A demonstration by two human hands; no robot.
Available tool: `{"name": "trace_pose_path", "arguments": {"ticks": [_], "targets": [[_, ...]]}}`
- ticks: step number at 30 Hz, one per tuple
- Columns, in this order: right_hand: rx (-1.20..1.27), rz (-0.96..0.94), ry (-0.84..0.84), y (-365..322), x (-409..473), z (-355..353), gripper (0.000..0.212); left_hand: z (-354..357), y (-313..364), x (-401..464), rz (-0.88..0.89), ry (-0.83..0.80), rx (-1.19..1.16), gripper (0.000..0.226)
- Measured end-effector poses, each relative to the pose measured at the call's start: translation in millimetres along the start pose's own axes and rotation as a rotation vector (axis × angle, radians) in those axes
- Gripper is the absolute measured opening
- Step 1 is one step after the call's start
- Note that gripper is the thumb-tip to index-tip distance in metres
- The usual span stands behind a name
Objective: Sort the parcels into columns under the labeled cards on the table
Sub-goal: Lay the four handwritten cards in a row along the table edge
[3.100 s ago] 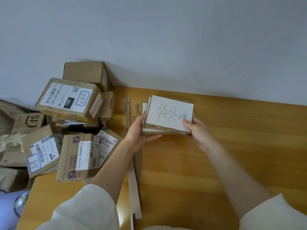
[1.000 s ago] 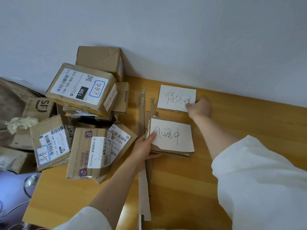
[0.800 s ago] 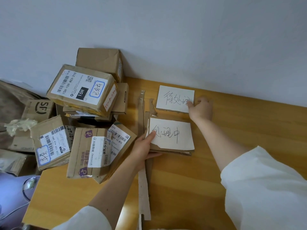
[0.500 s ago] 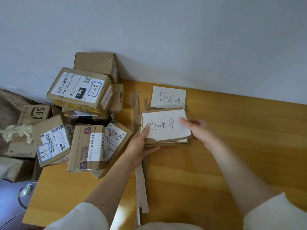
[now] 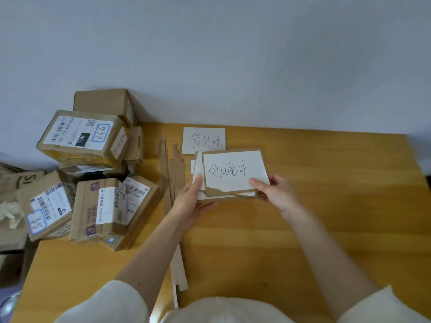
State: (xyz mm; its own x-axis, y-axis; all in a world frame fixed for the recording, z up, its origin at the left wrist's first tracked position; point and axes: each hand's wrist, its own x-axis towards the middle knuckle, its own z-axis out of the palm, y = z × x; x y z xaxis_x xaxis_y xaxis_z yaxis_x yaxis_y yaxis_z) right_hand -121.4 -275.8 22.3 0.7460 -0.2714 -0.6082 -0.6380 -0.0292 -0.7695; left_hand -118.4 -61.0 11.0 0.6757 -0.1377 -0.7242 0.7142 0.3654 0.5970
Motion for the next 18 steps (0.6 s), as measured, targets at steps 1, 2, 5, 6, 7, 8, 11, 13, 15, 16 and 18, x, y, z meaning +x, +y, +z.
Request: {"name": "trace_pose_path", "arguments": {"ticks": [1, 2, 5, 6, 7, 8, 11, 13, 15, 16, 18], "targets": [[0.006, 0.002, 0.010, 1.8, -0.9, -3.9, 0.020, 3.2, -1.7, -1.2, -0.003, -0.001, 0.003, 0.024], [0.004, 0.004, 0.023, 3.7, -1.5, -7.6, 0.018, 6.2, -3.5, -2.3, -0.006, 0.001, 0.005, 0.024], [-0.041, 0.003, 0.062, 9.6, -1.6, -18.0, 0.017, 13.9, -8.5, -4.3, -0.014, 0.005, 0.014, 0.024], [-0.049, 0.002, 0.073, 11.0, -1.5, -21.5, 0.016, 16.1, -10.0, -4.1, -0.017, 0.009, 0.014, 0.025], [-0.049, 0.001, 0.083, 11.9, -1.2, -25.0, 0.015, 18.0, -11.2, -3.5, -0.022, 0.015, 0.014, 0.026], [-0.040, 0.001, 0.091, 12.4, -0.9, -28.8, 0.014, 19.9, -11.9, -3.2, -0.027, 0.022, 0.015, 0.027], [0.050, 0.016, 0.114, 14.2, 2.8, -41.5, 0.016, 24.0, -13.2, -0.2, -0.039, 0.048, 0.007, 0.031], [0.132, 0.032, 0.139, 14.9, 7.7, -51.8, 0.016, 25.9, -13.9, 2.1, -0.045, 0.090, -0.011, 0.032], [0.214, 0.043, 0.178, 14.9, 15.6, -62.4, 0.018, 26.7, -14.5, 5.8, -0.051, 0.161, -0.026, 0.031], [0.255, 0.046, 0.197, 14.2, 20.3, -67.2, 0.019, 26.6, -14.5, 7.9, -0.051, 0.196, -0.035, 0.032], [0.309, 0.044, 0.229, 11.1, 33.1, -75.5, 0.021, 26.5, -13.6, 11.8, -0.046, 0.259, -0.063, 0.034]]}}
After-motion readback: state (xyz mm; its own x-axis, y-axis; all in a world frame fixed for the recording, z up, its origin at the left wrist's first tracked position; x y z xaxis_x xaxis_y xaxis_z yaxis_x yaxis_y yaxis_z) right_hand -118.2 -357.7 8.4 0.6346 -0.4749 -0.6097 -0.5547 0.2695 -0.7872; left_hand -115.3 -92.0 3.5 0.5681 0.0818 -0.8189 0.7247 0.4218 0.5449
